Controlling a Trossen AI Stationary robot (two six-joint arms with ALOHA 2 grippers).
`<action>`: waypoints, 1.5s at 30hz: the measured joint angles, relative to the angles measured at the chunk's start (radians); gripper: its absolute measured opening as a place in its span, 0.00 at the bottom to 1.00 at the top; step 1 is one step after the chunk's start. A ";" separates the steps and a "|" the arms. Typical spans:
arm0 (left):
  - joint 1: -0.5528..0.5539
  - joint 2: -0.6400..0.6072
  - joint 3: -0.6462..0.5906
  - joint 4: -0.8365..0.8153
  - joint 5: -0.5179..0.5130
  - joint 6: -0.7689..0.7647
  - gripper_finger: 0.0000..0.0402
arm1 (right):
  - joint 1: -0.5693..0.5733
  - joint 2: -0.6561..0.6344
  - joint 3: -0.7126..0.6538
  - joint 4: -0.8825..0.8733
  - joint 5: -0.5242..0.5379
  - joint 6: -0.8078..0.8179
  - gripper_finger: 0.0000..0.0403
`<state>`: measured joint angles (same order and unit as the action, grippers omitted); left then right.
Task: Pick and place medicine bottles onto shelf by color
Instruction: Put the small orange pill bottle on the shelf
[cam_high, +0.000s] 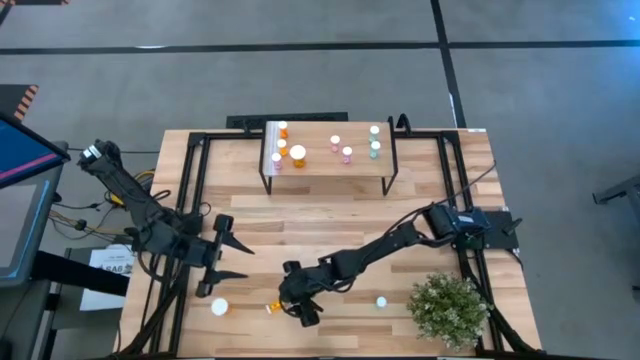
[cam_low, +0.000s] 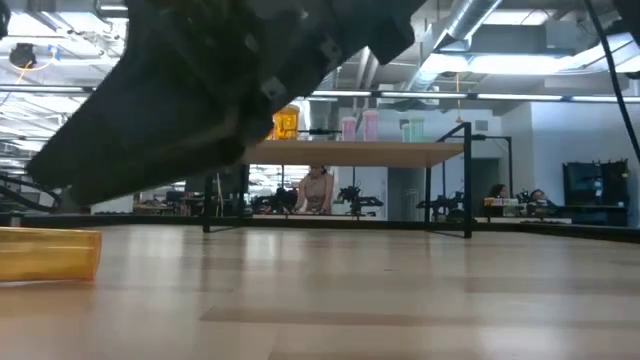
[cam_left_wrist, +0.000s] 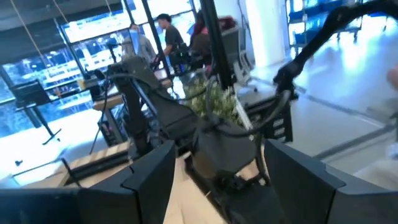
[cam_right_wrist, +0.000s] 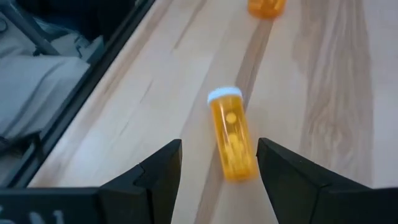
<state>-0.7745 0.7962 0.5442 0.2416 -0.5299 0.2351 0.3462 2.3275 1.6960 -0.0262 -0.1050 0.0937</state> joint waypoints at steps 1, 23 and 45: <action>0.004 0.006 0.000 -0.004 -0.001 0.002 0.58 | 0.000 0.005 0.002 -0.004 0.000 0.006 0.57; 0.024 0.017 0.000 -0.006 -0.001 -0.038 0.58 | -0.006 0.019 0.002 0.001 0.058 0.011 0.57; 0.024 0.017 0.000 -0.008 -0.027 -0.059 0.59 | -0.008 0.068 0.002 0.031 0.054 0.056 0.57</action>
<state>-0.7506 0.8135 0.5442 0.2341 -0.5571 0.1757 0.3378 2.3959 1.6978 0.0048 -0.0509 0.1493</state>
